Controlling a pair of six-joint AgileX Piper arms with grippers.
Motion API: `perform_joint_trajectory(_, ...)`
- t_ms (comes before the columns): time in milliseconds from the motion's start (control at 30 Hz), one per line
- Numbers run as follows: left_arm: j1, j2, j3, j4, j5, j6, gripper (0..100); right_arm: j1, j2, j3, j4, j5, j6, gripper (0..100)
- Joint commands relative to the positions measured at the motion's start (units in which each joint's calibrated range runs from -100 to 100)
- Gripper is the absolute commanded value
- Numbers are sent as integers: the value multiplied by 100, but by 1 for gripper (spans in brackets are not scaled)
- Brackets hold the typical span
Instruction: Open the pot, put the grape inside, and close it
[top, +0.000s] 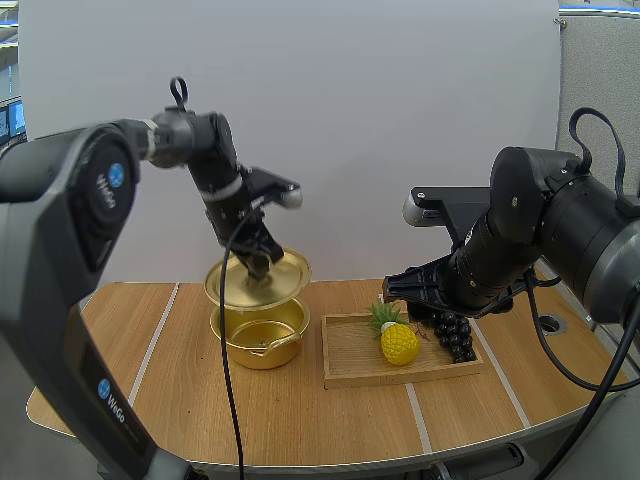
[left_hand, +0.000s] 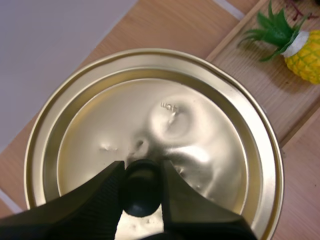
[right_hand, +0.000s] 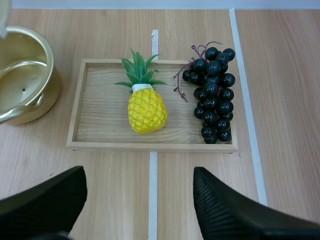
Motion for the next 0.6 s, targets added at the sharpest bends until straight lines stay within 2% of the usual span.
perform_joint_trajectory(0,-18,-438,-312,43,211,-153,0,-17,-23,-54,-44,44,27,100)
perform_joint_trajectory(367,-18,-1769,-1582,889,136,-624,0,-17,-23,-54,-44,44,27,100)
perform_joint_trajectory(567,-18,-2048,-2760,1032,132,-919,0,-17,-23,-54,-44,44,27,100)
